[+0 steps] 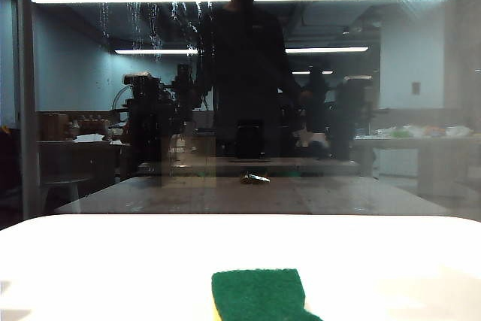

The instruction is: Reach upward to find where there is water on the glass, pick up the sponge from the table, dry the water, and finally place the sponge back on the table.

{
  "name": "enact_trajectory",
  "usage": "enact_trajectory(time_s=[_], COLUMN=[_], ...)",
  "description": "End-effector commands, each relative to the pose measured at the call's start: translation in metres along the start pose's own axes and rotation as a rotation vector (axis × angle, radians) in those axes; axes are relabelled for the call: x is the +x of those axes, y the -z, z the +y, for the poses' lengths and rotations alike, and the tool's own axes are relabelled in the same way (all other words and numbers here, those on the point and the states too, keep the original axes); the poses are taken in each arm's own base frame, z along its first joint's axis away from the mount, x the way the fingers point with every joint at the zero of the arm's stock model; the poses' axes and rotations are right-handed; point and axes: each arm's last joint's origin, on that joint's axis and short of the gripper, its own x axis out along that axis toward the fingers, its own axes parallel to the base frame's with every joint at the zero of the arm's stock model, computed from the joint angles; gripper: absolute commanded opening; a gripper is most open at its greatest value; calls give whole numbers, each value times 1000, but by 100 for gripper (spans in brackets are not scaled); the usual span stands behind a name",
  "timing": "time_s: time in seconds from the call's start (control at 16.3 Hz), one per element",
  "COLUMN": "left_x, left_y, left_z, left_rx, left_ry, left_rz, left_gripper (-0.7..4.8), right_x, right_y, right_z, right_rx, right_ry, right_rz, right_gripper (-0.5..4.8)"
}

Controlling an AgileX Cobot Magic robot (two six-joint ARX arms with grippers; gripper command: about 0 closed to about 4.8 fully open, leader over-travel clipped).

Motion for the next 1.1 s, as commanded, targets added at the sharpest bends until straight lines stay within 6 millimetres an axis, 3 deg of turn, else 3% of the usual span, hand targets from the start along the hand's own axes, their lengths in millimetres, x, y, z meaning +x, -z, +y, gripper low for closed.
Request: enact_trajectory(time_s=[0.06, 1.1], left_x=[0, 0], left_y=[-2, -2], left_z=[0, 0], left_rx=[1, 1], left_ry=[1, 2], left_rz=[-14, -15], left_gripper=[-5, -5], right_x=[0, 0], right_y=[0, 1], right_z=[0, 0], right_rx=[-4, -2], right_ry=[-1, 0], right_rz=[-11, 0], right_gripper=[-6, -6])
